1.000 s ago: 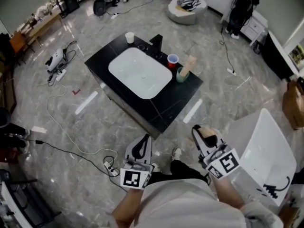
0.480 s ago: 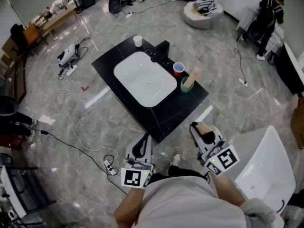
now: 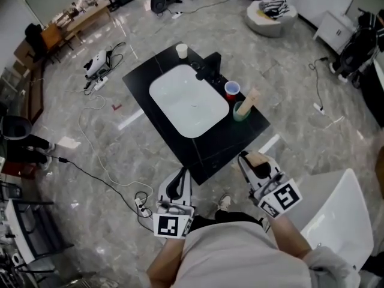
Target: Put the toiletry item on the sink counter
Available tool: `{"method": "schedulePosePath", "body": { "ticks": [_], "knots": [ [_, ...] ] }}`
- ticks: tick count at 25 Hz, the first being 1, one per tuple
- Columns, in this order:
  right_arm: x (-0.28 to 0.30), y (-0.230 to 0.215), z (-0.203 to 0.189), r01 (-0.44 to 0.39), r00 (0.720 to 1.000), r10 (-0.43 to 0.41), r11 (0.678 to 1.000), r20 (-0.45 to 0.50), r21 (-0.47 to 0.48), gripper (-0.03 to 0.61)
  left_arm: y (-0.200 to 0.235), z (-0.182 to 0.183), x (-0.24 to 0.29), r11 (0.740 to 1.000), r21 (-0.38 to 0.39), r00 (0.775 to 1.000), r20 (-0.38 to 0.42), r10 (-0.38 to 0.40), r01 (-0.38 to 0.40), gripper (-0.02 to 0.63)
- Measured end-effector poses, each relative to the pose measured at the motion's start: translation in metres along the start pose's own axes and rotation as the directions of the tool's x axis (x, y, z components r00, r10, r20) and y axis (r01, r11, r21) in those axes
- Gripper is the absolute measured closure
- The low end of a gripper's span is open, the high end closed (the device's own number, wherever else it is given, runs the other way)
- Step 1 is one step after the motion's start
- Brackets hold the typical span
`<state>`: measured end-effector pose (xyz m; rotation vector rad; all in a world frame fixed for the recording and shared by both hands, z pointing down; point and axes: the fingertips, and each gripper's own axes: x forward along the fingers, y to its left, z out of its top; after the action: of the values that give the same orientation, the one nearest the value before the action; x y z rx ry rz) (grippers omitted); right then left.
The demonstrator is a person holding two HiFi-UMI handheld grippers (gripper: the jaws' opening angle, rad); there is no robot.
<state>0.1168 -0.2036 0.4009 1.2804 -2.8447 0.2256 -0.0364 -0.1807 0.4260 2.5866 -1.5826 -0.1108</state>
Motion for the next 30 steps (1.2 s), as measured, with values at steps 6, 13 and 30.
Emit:
{"method": "schedulePosePath", "body": {
  "ticks": [6, 13, 30],
  "knots": [
    [0.01, 0.005, -0.015, 0.028, 0.999, -0.028, 1.0, -0.036, 0.014, 0.523, 0.015, 0.002, -0.008, 1.0, 0.014, 1.0, -0.018, -0.02, 0.02, 0.601],
    [0.039, 0.005, -0.046, 0.018, 0.995, -0.014, 0.999, -0.097, 0.035, 0.522, 0.022, -0.001, -0.01, 0.999, 0.011, 0.999, -0.022, -0.039, 0.039, 0.601],
    [0.101, -0.025, -0.146, -0.077, 0.954, 0.119, 0.984, -0.276, 0.158, 0.522, 0.033, -0.005, -0.008, 0.999, 0.03, 0.998, -0.062, -0.013, 0.015, 0.601]
  ]
}}
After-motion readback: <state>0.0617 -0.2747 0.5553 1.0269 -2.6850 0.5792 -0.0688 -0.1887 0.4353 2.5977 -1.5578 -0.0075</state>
